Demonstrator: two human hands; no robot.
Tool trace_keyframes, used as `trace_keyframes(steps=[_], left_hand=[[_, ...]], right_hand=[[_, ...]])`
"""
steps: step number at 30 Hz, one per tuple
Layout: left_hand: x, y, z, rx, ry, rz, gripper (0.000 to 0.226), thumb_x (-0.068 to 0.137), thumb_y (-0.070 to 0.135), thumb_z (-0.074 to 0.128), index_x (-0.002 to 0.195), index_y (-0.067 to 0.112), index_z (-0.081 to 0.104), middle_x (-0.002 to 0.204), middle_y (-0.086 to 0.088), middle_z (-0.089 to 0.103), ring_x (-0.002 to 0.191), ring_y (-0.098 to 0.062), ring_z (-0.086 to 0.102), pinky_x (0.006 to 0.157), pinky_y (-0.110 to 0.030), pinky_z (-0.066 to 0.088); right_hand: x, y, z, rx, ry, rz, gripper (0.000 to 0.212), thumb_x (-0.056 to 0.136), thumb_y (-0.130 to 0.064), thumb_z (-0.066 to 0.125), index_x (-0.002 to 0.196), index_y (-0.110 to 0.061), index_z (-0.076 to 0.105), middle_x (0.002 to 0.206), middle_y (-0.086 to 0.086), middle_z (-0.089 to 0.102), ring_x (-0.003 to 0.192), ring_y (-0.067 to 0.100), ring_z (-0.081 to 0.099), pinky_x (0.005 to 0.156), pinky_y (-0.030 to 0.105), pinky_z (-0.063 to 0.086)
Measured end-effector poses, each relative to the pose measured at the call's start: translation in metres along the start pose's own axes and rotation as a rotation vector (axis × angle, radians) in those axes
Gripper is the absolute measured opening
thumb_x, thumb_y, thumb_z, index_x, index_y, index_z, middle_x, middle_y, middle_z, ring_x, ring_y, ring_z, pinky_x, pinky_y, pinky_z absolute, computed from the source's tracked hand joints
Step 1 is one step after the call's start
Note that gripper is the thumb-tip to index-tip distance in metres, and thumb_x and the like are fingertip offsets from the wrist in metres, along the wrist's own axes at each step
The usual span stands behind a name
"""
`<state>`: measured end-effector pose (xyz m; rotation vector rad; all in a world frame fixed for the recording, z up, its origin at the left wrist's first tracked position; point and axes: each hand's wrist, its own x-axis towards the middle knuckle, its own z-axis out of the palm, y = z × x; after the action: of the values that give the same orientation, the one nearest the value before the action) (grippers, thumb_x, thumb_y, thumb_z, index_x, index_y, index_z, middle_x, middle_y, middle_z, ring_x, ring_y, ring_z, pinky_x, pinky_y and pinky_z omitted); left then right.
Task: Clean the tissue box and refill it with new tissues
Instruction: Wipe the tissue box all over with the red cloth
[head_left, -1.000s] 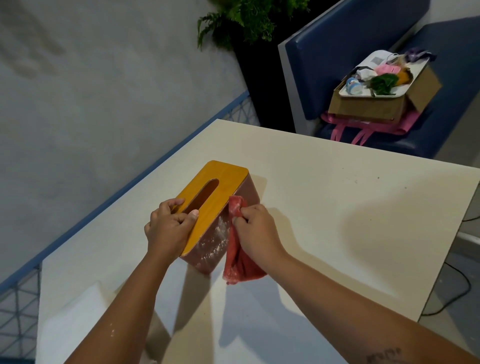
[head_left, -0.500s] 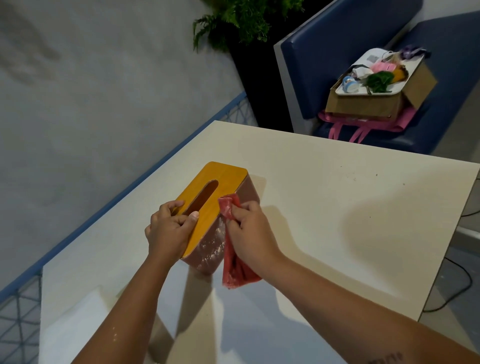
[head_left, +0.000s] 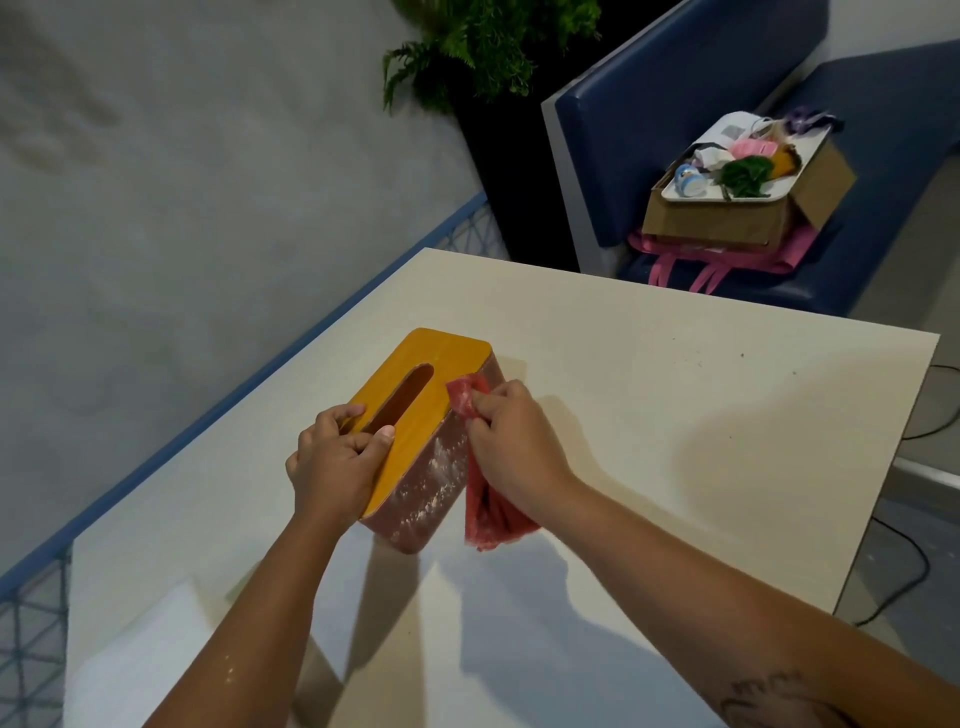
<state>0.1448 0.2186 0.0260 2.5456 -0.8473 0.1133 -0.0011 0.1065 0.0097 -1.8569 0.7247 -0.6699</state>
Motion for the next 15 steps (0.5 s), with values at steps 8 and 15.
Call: trace_keyframes(steps=[8, 15], left_hand=[[0.0, 0.001, -0.001, -0.003, -0.014, 0.012, 0.035, 0.088, 0.044, 0.053, 0.105, 0.016, 0.064, 0.136, 0.0, 0.047, 0.124, -0.025, 0.042, 0.105, -0.049, 0.026], [0.001, 0.0, 0.001, 0.002, -0.007, 0.005, 0.037, 0.087, 0.047, 0.053, 0.107, 0.017, 0.063, 0.136, 0.001, 0.048, 0.123, -0.024, 0.043, 0.105, -0.048, 0.028]], right_hand=[[-0.029, 0.004, 0.027, 0.11, 0.021, -0.079, 0.029, 0.097, -0.028, 0.045, 0.12, -0.02, 0.062, 0.109, -0.004, 0.048, 0.089, 0.015, 0.057, 0.08, 0.03, 0.051], [0.008, 0.013, 0.015, 0.256, 0.141, 0.075, 0.026, 0.097, -0.017, 0.045, 0.109, -0.011, 0.067, 0.101, -0.001, 0.045, 0.077, -0.003, 0.045, 0.066, -0.001, 0.034]])
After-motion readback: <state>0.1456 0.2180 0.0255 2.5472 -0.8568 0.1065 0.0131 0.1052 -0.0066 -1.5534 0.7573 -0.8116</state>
